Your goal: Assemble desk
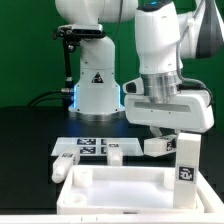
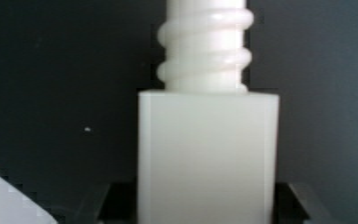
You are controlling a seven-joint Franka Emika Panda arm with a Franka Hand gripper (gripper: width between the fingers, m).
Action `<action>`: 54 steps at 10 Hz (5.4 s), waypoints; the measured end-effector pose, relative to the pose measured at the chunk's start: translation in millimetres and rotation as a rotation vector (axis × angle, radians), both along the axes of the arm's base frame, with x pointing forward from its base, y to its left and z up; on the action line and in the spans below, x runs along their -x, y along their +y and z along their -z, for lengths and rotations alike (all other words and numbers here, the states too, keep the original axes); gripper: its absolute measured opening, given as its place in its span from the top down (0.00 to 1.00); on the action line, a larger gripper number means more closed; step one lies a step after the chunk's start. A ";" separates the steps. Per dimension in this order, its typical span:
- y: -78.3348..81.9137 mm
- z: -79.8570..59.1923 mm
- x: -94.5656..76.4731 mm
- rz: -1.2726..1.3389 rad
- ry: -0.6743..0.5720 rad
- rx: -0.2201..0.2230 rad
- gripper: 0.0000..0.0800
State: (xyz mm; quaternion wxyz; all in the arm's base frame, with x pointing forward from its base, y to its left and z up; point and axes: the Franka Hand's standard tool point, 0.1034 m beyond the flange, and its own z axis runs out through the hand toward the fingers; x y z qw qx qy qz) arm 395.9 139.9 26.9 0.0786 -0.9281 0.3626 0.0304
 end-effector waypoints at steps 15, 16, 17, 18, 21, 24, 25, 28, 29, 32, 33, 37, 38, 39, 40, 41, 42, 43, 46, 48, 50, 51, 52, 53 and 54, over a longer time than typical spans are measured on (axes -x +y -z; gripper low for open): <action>-48.2 -20.6 -27.4 -0.485 0.465 -0.272 0.19; -47.2 -19.8 -24.4 -0.485 0.519 -0.302 0.19; -48.3 -19.2 -22.7 -0.482 0.581 -0.340 0.19; -50.0 -15.8 -27.8 -0.477 0.581 -0.340 0.19; -35.4 -15.5 -43.5 -0.477 0.611 -0.359 0.19; -36.4 -14.8 -41.6 -0.488 0.619 -0.364 0.19; -38.8 -14.2 -41.1 -0.474 0.638 -0.371 0.19; -47.4 -15.5 -42.8 -0.405 0.815 -0.439 0.19; -47.9 -12.3 -45.2 -0.406 0.813 -0.438 0.19; -47.7 -7.1 -42.2 -0.361 0.829 -0.455 0.19; -49.0 0.2 -39.5 -0.317 0.845 -0.470 0.19; -41.5 15.2 -32.9 -0.312 0.845 -0.453 0.19; -42.3 15.0 -33.3 -0.310 0.844 -0.453 0.19; -42.6 15.1 -33.3 -0.310 0.844 -0.453 0.33; -42.7 15.1 -33.3 -0.309 0.844 -0.454 0.50; -42.8 15.0 -33.3 -0.309 0.844 -0.454 0.50; -43.1 15.0 -33.4 -0.309 0.844 -0.454 0.64; -43.8 13.9 -34.5 -0.308 0.841 -0.454 0.64; -63.7 -52.0 -63.8 -0.328 0.735 -0.446 0.64; -74.3 -92.5 -78.0 -0.344 0.580 -0.405 0.64; -64.7 -72.6 -77.8 -0.345 0.486 -0.318 0.64; -64.8 -74.7 -84.9 -0.340 0.406 -0.279 0.64; -65.3 -79.8 -84.2 -0.337 0.374 -0.265 0.64; -72.9 -98.9 -96.3 -0.386 0.310 -0.271 0.64; -90.9 -125.7 -113.5 -0.446 0.207 -0.268 0.64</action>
Offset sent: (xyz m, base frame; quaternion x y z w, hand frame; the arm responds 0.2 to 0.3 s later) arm -0.0271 0.0010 -0.0037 -0.0312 -0.0078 -0.2545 0.9665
